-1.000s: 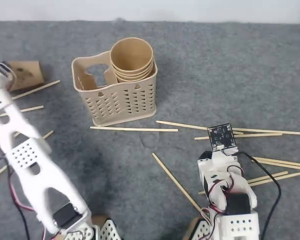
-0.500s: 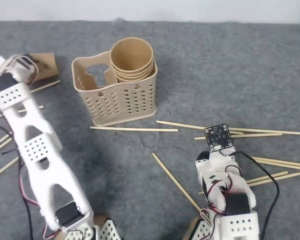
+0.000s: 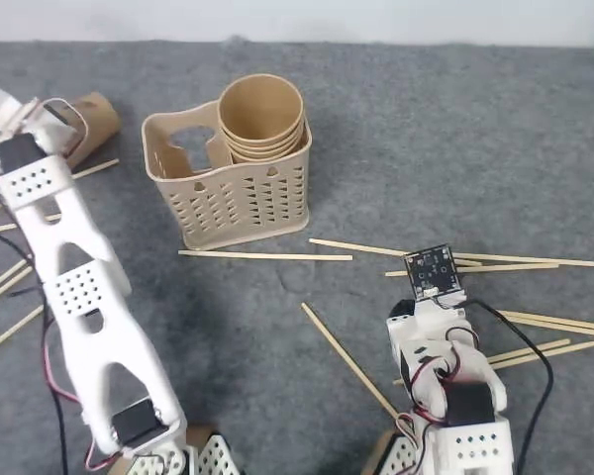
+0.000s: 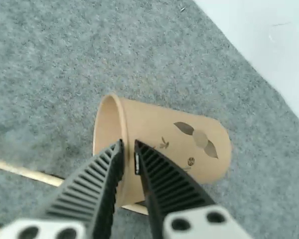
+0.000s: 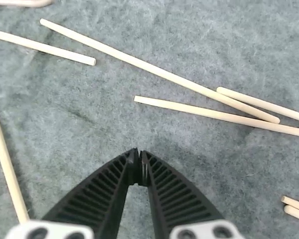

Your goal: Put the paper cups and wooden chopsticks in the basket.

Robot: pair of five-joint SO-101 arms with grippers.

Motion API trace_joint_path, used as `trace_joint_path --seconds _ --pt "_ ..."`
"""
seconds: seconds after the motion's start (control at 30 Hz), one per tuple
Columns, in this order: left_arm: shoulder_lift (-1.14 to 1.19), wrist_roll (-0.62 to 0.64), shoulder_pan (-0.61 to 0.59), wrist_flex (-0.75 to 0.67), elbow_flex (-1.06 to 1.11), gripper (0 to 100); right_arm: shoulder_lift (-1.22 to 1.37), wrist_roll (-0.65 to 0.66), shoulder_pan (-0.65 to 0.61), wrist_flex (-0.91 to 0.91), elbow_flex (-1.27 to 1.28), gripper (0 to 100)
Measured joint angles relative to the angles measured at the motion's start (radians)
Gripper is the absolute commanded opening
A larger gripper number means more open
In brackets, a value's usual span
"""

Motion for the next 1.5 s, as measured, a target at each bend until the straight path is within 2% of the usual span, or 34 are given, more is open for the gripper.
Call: trace_joint_path --seconds 0.27,0.67,0.9,1.1,1.3,1.5 --pt "-0.066 -0.002 -0.006 0.117 0.003 1 0.000 0.000 0.000 0.000 0.000 0.8" --pt "-0.222 -0.006 -0.080 0.293 0.005 1 0.000 0.000 0.000 0.000 0.000 0.8" --pt "-0.338 -0.063 -0.157 0.351 0.005 1 0.000 0.000 0.000 0.000 0.000 0.8" --pt "-0.341 -0.124 -0.153 0.359 0.005 1 0.000 0.000 0.000 0.000 0.000 0.8" --pt "-0.167 -0.127 -0.137 0.362 0.003 1 0.000 0.000 0.000 0.000 0.000 0.8" --pt "0.037 -0.127 -0.100 0.245 0.005 1 0.000 0.000 0.000 0.000 0.000 0.8"
